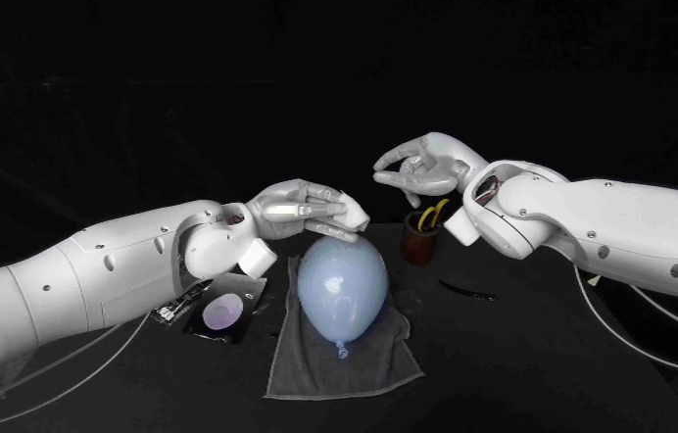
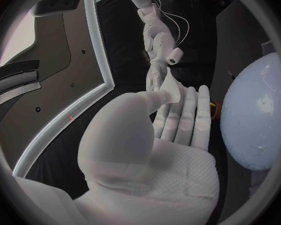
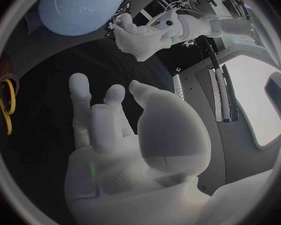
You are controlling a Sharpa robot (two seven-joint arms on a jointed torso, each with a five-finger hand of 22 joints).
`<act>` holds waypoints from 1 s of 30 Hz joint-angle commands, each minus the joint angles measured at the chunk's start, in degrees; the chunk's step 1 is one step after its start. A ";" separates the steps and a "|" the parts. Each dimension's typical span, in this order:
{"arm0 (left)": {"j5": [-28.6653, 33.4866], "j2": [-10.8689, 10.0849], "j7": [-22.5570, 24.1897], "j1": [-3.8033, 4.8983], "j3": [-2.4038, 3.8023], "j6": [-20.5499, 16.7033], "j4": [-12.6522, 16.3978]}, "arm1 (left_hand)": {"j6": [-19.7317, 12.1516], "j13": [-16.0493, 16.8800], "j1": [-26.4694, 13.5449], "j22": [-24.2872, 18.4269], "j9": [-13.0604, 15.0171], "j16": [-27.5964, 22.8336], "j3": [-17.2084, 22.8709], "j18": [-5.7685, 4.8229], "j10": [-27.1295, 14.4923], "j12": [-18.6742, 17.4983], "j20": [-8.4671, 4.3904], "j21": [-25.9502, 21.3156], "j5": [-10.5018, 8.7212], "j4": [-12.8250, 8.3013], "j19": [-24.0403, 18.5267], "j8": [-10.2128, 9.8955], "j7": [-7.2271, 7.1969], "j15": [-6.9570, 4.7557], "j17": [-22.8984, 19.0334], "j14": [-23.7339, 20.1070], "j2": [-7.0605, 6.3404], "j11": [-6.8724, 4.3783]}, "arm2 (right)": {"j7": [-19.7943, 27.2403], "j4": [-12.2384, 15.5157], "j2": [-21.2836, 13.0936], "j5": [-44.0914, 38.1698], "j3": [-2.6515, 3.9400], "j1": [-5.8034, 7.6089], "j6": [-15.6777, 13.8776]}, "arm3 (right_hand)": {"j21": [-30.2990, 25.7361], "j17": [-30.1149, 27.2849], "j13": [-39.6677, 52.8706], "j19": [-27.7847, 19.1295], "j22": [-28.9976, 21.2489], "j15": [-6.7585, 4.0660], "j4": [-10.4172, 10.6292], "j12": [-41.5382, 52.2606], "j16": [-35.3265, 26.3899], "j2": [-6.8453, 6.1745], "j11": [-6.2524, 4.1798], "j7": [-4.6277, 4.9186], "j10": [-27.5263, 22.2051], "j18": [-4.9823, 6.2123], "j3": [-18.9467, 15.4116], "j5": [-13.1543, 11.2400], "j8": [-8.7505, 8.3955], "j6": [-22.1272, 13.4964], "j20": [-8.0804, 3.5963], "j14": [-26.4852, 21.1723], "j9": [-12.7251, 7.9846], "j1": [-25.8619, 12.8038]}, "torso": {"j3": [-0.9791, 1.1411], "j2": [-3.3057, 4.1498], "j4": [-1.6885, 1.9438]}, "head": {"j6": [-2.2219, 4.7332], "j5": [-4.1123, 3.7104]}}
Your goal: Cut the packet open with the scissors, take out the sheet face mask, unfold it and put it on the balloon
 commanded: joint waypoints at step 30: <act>-15.33 -0.23 7.52 -0.09 0.06 -14.07 1.56 | 0.26 0.06 -0.62 0.25 1.00 -0.86 1.49 0.41 -1.75 -0.07 0.02 0.04 0.17 -0.53 -0.35 0.10 -0.89 0.41 -0.05 -1.30 0.13 0.49 | -7.75 4.65 2.34 -1.93 0.03 0.02 -0.12 | 22.75 20.86 23.87 13.49 15.88 -2.36 3.11 42.18 10.33 3.09 -2.64 -3.12 18.52 -3.57 -6.51 0.36 0.99 11.06 -2.14 6.94 -1.75 0.10 | 0.04 0.02 0.03 | 0.13 0.16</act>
